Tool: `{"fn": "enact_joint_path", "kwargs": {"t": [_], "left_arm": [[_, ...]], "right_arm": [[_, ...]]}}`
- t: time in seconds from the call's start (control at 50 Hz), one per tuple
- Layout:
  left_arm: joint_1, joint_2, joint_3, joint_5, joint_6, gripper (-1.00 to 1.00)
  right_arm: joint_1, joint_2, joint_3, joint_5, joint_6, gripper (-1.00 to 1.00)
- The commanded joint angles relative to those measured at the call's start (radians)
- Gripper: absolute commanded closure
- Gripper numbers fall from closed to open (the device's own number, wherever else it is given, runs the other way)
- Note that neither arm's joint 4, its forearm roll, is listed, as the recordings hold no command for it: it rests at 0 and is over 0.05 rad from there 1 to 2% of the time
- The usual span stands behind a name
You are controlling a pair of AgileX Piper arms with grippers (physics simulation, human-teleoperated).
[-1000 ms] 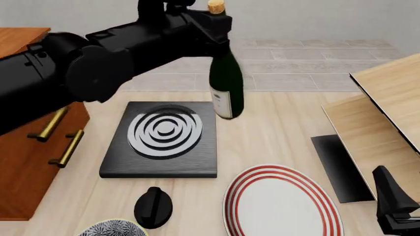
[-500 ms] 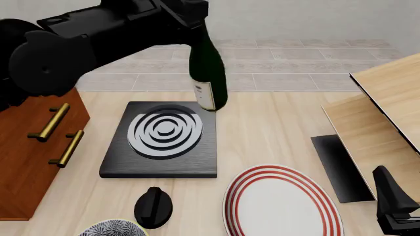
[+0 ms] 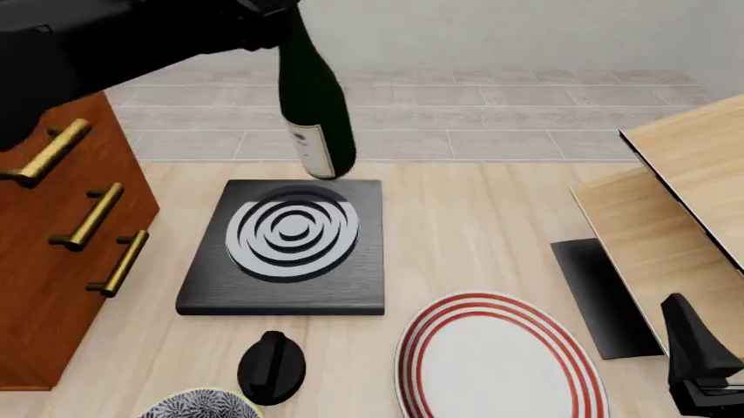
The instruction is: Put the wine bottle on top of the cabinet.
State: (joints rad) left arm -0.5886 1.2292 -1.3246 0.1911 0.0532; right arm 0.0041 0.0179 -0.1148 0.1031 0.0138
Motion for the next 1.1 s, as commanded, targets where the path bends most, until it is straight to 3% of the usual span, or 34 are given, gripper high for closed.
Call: {"fn": "enact_joint_path", "kwargs": {"t": [0.02, 0.48, 1.1], "left_arm": [[0.058, -0.033, 0.003, 0.024, 0.007, 1.00], [0.131, -0.107, 0.011, 0.096, 0.033, 1.00], [0.221, -0.085, -0.176, 0.333, 0.071, 1.00]], "right_arm": [[-0.002, -0.002, 0.000, 0.001, -0.001, -1.00], [-0.002, -0.002, -0.001, 0.001, -0.003, -1.00], [-0.002, -0.003, -0.001, 0.001, -0.004, -1.00]]}}
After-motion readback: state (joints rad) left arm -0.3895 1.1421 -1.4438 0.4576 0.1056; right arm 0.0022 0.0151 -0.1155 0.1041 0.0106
